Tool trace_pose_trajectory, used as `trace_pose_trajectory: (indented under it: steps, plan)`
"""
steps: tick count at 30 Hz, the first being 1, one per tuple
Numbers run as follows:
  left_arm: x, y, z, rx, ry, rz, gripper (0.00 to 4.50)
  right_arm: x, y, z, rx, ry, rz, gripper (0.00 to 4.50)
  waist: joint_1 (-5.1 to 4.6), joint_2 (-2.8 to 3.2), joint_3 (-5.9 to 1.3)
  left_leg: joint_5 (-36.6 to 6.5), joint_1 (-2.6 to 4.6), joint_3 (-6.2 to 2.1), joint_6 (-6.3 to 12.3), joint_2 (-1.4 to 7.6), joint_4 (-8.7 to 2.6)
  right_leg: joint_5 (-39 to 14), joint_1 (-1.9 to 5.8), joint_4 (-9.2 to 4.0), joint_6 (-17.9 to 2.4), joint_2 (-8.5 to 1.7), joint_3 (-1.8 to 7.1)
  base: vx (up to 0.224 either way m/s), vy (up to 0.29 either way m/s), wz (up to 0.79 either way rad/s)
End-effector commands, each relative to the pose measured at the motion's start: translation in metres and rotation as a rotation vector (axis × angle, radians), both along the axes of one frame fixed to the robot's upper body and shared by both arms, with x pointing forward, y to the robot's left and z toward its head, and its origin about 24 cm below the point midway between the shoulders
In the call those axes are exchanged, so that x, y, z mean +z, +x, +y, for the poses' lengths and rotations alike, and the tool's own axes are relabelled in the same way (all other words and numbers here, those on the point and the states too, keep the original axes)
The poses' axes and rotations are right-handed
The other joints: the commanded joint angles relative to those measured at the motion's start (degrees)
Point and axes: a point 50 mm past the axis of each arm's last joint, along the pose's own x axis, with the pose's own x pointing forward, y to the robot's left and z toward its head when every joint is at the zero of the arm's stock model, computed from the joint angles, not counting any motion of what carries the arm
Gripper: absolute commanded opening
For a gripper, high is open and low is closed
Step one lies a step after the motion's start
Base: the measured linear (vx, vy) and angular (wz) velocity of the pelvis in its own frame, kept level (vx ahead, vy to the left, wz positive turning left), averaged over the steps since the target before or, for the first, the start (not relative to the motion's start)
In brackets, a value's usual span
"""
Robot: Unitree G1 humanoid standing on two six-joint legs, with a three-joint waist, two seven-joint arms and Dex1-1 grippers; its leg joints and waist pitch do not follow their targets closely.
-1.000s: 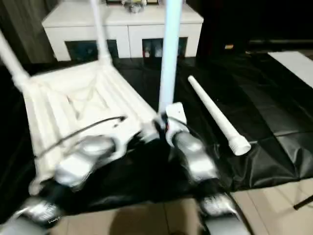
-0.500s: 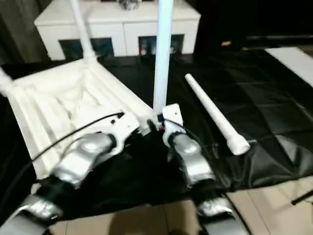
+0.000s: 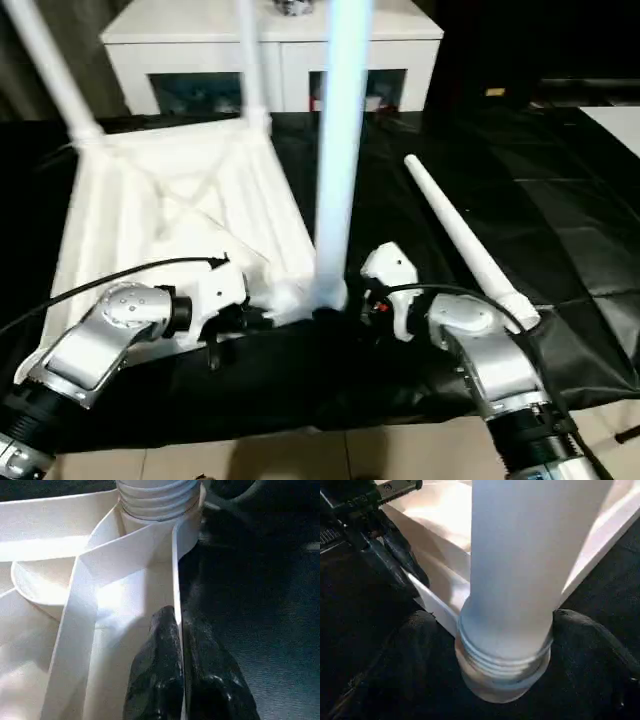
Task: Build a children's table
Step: Insert table leg to table base
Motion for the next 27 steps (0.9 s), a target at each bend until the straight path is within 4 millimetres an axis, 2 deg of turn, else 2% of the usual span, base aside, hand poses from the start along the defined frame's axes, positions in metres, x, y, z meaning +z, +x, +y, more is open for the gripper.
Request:
trace_pose_trajectory:
  steps: [1,2,3,5,12,15,19,20,22,24,26,27]
  plan:
    - [0.007,-0.004,-0.012,-0.072,-0.025,-0.019,0.00,-0.003,0.000,0.004,0.037,-0.034,0.016,3.90,-0.19,-0.49,-3.25,-18.73,0.35,0.48,1.97,0.42,-4.48,-18.71,2.69,-3.49,-10.71,-0.56,1.20,0.000,0.000,0.00]
    - [0.007,-0.004,-0.012,-0.073,-0.025,-0.017,0.00,-0.003,0.000,0.004,0.036,-0.037,0.019,3.90,-0.18,-0.65,-3.27,-18.46,0.37,0.50,2.00,0.44,-4.43,-18.50,2.64,-3.49,-10.63,-0.55,1.22,0.000,0.000,0.00]
    - [0.007,-0.004,-0.012,-0.073,-0.025,-0.017,0.00,-0.003,0.001,0.004,0.036,-0.037,0.020,3.90,-0.12,-0.54,-3.30,-17.78,0.38,0.48,2.11,0.44,-4.41,-17.83,2.65,-3.41,-10.67,-0.56,1.27,0.000,0.000,0.00]
    - [0.007,-0.004,-0.011,-0.072,-0.024,-0.017,0.00,-0.004,0.002,0.002,0.030,-0.042,0.025,3.65,-0.11,-0.77,-3.44,-16.17,0.24,0.54,2.46,0.40,-4.29,-15.85,2.80,-3.21,-11.06,-0.52,1.28,0.000,0.000,0.00]
    - [0.006,-0.005,-0.008,-0.065,-0.019,-0.014,0.00,-0.004,0.007,0.001,0.006,-0.031,0.027,3.08,0.00,-0.57,-3.65,-13.13,0.19,0.66,3.58,0.35,-3.95,-11.54,2.98,-2.70,-12.84,-0.49,1.24,0.000,0.000,0.00]
    - [0.006,-0.005,-0.007,-0.065,-0.017,-0.012,0.00,-0.005,0.007,0.002,0.005,-0.023,0.031,2.79,0.02,-0.63,-3.58,-13.74,0.23,0.67,3.51,0.35,-3.97,-12.81,3.00,-2.80,-12.54,-0.50,1.24,0.000,0.000,0.00]
    - [0.006,-0.006,-0.006,-0.066,-0.015,-0.010,0.00,-0.007,0.007,0.003,0.006,-0.018,0.035,2.68,-0.01,-0.64,-3.53,-14.21,0.21,0.62,3.20,0.36,-4.04,-13.59,2.98,-2.83,-12.21,-0.48,1.23,0.000,0.000,0.00]
    - [0.006,-0.006,-0.006,-0.067,-0.014,-0.010,0.00,-0.007,0.006,0.003,0.006,-0.016,0.037,2.67,0.00,-0.44,-3.55,-14.25,0.24,0.59,3.13,0.36,-4.04,-13.56,2.97,-2.82,-12.22,-0.51,1.24,0.000,0.000,0.00]
    - [0.005,-0.007,-0.006,-0.071,-0.010,-0.003,0.00,-0.008,0.007,0.004,-0.014,0.005,0.037,2.67,-0.11,-0.55,-3.54,-14.48,0.19,0.58,3.04,0.34,-4.05,-13.53,2.98,-2.83,-12.27,-0.51,1.21,0.000,0.000,0.00]
    - [0.005,-0.007,-0.006,-0.069,-0.011,-0.002,0.00,-0.009,0.009,0.004,-0.051,0.027,0.029,2.67,-0.20,-0.57,-3.54,-14.86,0.25,0.60,2.96,0.34,-4.05,-13.88,2.91,-2.87,-12.23,-0.50,1.23,0.000,0.000,0.00]
    - [0.003,-0.004,-0.009,-0.038,-0.013,-0.012,0.00,-0.013,0.019,0.007,-0.207,0.056,-0.003,2.66,-0.32,-0.52,-3.45,-15.11,0.17,0.60,2.62,0.32,-4.13,-14.61,2.83,-2.97,-12.17,-0.57,1.25,0.000,0.000,0.00]
    - [0.003,-0.004,-0.009,-0.038,-0.013,-0.012,0.00,-0.013,0.019,0.007,-0.207,0.056,-0.003,2.66,-0.63,-0.56,-3.31,-15.98,-0.20,0.38,1.78,0.18,-4.34,-16.88,3.14,-3.04,-11.39,-0.63,1.10,0.000,0.000,0.00]
